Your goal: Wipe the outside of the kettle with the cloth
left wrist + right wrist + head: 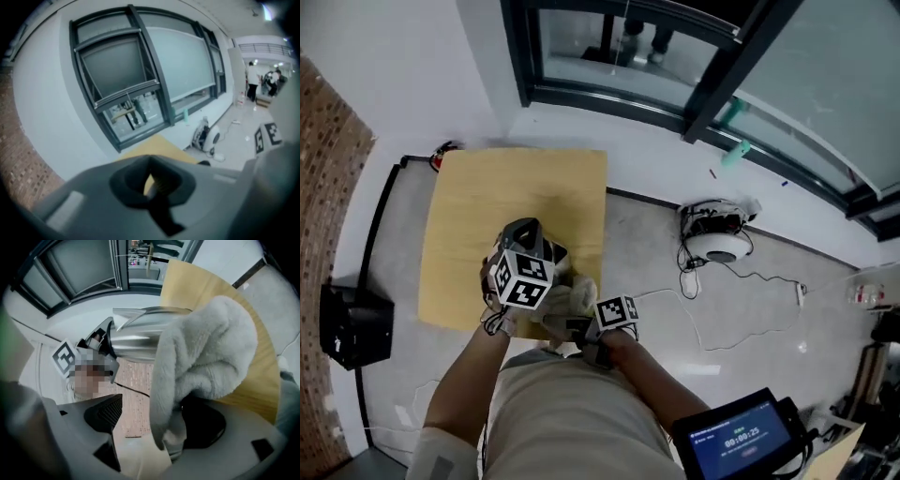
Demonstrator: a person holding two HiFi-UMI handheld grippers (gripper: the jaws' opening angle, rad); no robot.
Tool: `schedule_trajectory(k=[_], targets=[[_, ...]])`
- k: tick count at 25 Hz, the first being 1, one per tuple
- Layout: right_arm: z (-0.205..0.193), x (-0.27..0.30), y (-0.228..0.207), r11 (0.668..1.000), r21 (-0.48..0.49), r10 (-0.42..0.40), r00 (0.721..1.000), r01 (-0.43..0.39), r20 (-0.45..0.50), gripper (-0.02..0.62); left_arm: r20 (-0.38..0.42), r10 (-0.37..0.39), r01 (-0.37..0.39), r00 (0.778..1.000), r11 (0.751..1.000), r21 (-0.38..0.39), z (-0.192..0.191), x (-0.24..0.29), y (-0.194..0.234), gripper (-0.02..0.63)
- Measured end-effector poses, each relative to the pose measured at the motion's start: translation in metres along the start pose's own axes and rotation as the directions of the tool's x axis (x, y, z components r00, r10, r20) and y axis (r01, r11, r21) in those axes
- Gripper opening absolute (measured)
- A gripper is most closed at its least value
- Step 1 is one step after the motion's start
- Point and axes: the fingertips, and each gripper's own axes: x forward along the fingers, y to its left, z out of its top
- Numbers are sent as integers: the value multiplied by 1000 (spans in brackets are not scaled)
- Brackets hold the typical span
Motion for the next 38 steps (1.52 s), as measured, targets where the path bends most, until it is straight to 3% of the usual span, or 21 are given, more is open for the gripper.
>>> schedule_trajectory(k=[2,5,8,11,14,17,21,23,26,31,34,38], targets=[[-8,-6,-4,994,-51,-93,996,93,8,380,43,-41,44,998,997,-63,6,-4,6,-12],[-3,-28,-5,966,-124,-214,970,228,119,380,161,-44,63,986,992,-113,26,-25,17,-12],[10,-53,14,932,-234,-206,937,276,282,379,313,4,28,950,995,-98,41,-78,34,-12],[23,-72,42,915,-309,-100,887,261,452,379,410,-66,113,910,989,-94,33,-118,25,-12],[34,-91,67,889,-368,-11,816,273,578,379,412,-168,212,896,975,-64,12,-137,-6,-12],[37,-109,91,805,-463,30,754,371,656,379,417,-245,300,875,951,-73,2,-149,-41,-12],[30,-129,120,731,-530,107,696,429,710,379,429,-294,391,854,907,-154,-12,-166,-64,-12],[25,-139,132,687,-539,98,673,487,733,377,456,-310,430,834,884,-184,-11,-173,-69,-12],[15,-155,149,626,-549,91,647,554,757,377,497,-349,469,794,873,-137,5,-183,-84,-12],[6,-190,168,596,-536,145,576,598,804,376,525,-407,499,747,865,-40,39,-191,-117,-14],[8,-203,169,581,-531,156,556,617,816,376,508,-442,507,739,862,13,51,-189,-133,-14],[6,-220,171,573,-521,174,527,633,832,376,528,-455,531,717,847,9,66,-187,-138,-12]])
